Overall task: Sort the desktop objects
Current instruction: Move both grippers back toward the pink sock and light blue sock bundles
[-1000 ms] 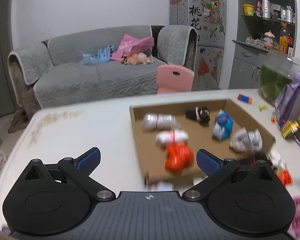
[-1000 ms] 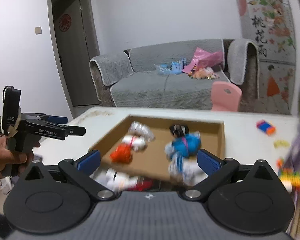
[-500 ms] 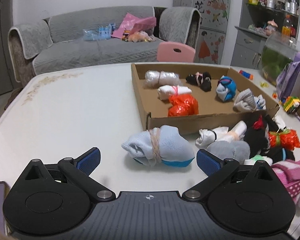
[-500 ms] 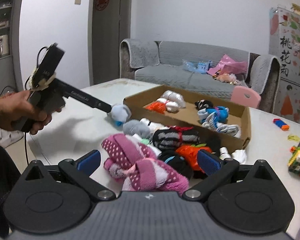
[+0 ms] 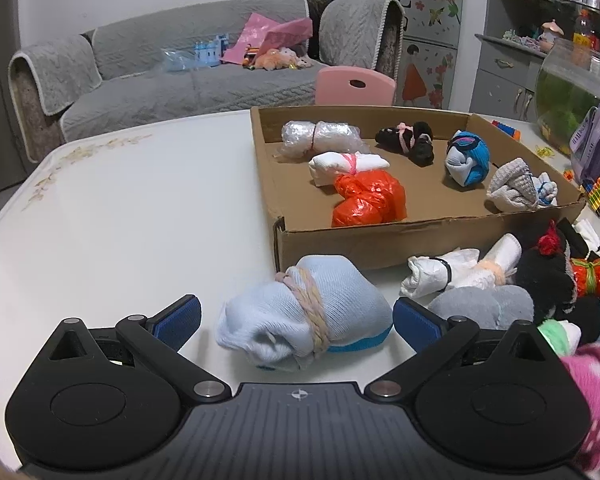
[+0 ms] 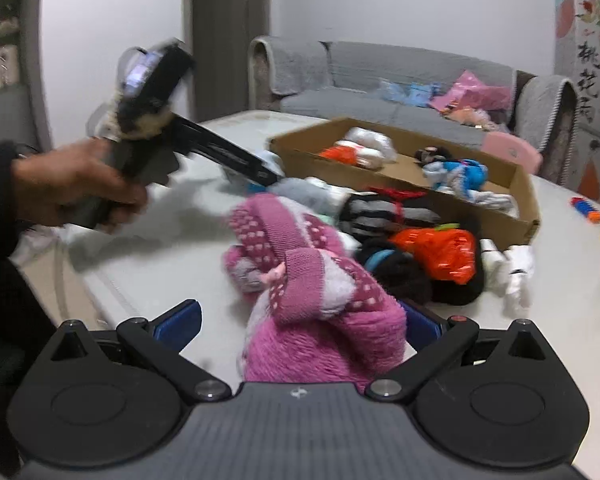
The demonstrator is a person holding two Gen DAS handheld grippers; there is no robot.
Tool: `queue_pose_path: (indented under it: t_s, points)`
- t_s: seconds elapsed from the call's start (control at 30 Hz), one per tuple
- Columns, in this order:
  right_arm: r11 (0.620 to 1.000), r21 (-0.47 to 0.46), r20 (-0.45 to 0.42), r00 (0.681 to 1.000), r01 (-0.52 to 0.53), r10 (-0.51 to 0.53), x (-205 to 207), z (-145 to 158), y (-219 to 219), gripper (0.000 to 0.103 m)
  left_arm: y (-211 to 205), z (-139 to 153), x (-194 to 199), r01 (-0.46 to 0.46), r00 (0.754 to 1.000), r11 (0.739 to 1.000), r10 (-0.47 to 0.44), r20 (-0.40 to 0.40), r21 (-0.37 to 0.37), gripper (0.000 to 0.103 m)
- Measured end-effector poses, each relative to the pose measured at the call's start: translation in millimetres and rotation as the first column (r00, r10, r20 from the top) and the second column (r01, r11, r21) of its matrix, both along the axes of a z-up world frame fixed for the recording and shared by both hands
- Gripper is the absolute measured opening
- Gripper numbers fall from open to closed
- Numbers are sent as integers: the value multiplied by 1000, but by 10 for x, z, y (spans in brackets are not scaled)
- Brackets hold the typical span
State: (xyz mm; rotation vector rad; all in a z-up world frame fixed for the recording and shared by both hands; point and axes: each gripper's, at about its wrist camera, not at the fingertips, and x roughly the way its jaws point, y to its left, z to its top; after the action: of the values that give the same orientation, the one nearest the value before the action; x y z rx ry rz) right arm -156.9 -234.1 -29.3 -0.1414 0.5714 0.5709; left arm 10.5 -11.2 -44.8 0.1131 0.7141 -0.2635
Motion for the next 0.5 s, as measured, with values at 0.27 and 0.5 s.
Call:
queue_pose_path:
  t_s: [0.27, 0.5]
  points:
    - [1000, 25, -18, 1000, -3, 3, 152, -21, 34, 103, 22, -19, 41, 1, 1000, 1000, -2, -6, -9, 103]
    - [1000, 18, -53, 998, -20, 21, 182, -122, 118, 90, 13, -48, 81, 8, 1000, 1000, -8, -8, -18, 103]
